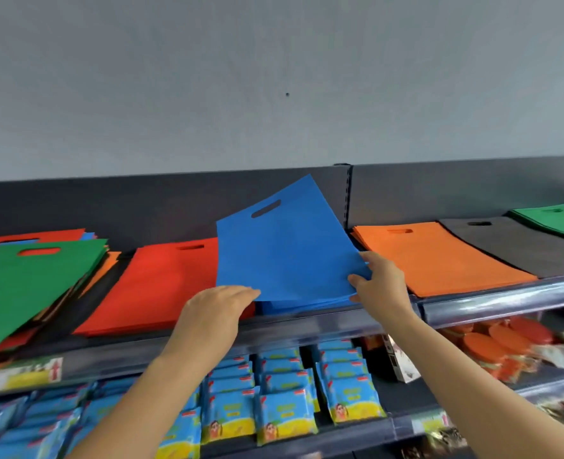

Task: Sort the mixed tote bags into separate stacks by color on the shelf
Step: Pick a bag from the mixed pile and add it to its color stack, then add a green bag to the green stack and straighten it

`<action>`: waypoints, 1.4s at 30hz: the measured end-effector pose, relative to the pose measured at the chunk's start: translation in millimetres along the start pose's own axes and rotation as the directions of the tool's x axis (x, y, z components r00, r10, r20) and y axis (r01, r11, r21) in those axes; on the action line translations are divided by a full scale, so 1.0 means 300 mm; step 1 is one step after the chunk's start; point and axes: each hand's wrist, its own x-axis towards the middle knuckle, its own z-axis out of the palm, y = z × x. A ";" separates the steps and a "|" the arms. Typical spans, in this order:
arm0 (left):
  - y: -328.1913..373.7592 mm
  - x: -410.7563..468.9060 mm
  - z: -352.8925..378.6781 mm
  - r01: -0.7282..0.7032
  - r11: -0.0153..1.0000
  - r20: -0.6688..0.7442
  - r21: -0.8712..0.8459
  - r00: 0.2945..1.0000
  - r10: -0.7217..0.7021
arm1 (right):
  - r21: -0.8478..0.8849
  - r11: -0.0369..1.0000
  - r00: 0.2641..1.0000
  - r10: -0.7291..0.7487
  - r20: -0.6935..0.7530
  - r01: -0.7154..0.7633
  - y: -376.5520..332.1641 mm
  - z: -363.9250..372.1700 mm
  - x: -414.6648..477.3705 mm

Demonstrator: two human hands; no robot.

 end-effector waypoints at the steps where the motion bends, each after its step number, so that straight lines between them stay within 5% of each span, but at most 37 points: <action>1: 0.044 0.024 0.014 0.024 0.999 0.018 -0.027 1.000 -0.023 | -0.005 1.000 1.000 0.003 -0.006 -0.003 0.025 -0.027 0.023; 6: 0.180 0.128 0.104 0.115 0.991 0.214 -0.064 0.972 -0.099 | -0.065 0.998 0.999 0.014 -0.043 -0.016 0.127 -0.122 0.115; 10: 0.212 0.155 0.188 0.139 0.990 0.392 -0.022 0.912 -0.119 | -0.514 0.856 0.998 -0.055 0.017 0.056 0.174 -0.120 0.148; 12: 0.219 0.149 0.209 0.137 0.991 0.424 -0.003 0.897 -0.123 | -0.600 0.779 0.982 -0.171 0.075 0.181 0.173 -0.098 0.139; 17: 0.202 0.148 0.227 0.122 0.989 0.398 -0.078 0.914 -0.081 | -0.556 0.728 0.896 -0.184 0.405 0.401 0.181 0.008 0.069; 23: 0.190 0.125 0.241 0.095 0.992 0.423 -0.086 0.905 -0.050 | -0.557 0.763 0.935 -0.177 0.308 0.328 0.173 0.036 0.066; 30: 0.035 -0.014 0.027 0.051 0.995 0.182 -0.081 0.983 -0.036 | -0.423 0.810 0.907 -0.302 0.295 0.407 0.010 0.160 -0.001; 35: -0.284 -0.209 -0.170 0.163 0.986 0.100 0.043 0.981 -0.166 | -0.283 0.779 0.813 -0.448 0.373 0.559 -0.205 0.402 -0.117; 42: -0.704 -0.484 -0.374 0.448 0.881 0.061 0.150 0.886 -0.460 | -0.115 0.688 0.628 -0.565 0.535 0.717 -0.477 0.807 -0.304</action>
